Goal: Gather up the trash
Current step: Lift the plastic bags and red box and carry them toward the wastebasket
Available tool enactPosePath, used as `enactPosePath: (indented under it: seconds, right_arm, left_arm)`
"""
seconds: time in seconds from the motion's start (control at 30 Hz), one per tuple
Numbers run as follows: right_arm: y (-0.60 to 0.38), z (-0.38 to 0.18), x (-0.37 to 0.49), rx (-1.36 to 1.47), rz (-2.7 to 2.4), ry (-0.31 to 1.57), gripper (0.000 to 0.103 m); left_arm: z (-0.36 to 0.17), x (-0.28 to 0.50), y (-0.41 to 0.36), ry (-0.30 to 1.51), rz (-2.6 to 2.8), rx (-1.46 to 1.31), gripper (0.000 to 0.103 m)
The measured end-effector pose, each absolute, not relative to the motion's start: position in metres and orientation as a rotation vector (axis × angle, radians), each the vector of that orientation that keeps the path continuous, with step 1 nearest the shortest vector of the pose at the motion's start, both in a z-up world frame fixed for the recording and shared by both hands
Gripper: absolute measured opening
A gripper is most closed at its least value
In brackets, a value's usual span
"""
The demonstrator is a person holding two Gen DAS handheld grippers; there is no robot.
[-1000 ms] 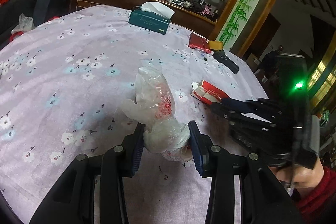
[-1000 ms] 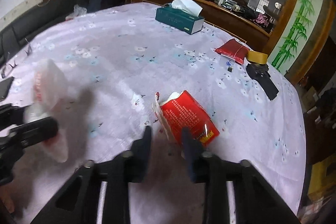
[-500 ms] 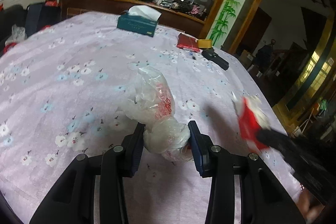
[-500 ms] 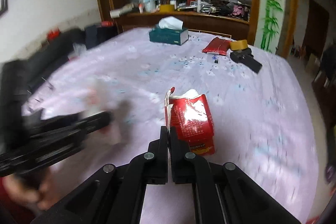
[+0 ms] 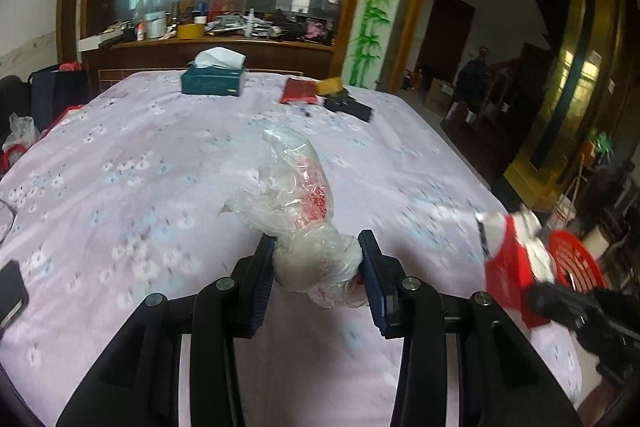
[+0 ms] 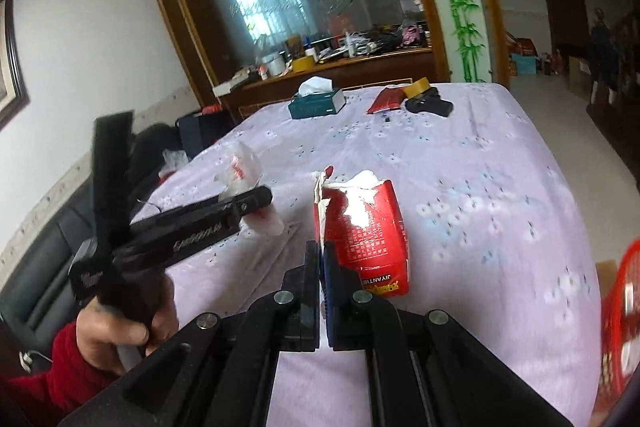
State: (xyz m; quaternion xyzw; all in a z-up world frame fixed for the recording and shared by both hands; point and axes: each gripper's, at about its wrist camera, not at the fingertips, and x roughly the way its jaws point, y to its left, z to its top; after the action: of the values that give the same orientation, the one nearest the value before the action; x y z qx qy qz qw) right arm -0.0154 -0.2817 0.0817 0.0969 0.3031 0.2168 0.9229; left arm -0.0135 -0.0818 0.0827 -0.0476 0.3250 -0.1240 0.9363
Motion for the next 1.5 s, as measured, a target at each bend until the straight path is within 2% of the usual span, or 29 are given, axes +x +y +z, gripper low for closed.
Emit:
enactPosePath:
  seconds: [0.37, 1.5]
  right_arm:
    - [-0.319, 0.065, -0.055, 0.284, 0.405, 0.631, 0.003]
    - [-0.323, 0.063, -0.064, 0.306, 0.403, 0.635, 0.003]
  left_arm:
    - [0.070, -0.065, -0.120, 0.629, -0.214, 0.008, 0.039]
    - [0.063, -0.074, -0.144, 0.622, -0.215, 0.089, 0.040]
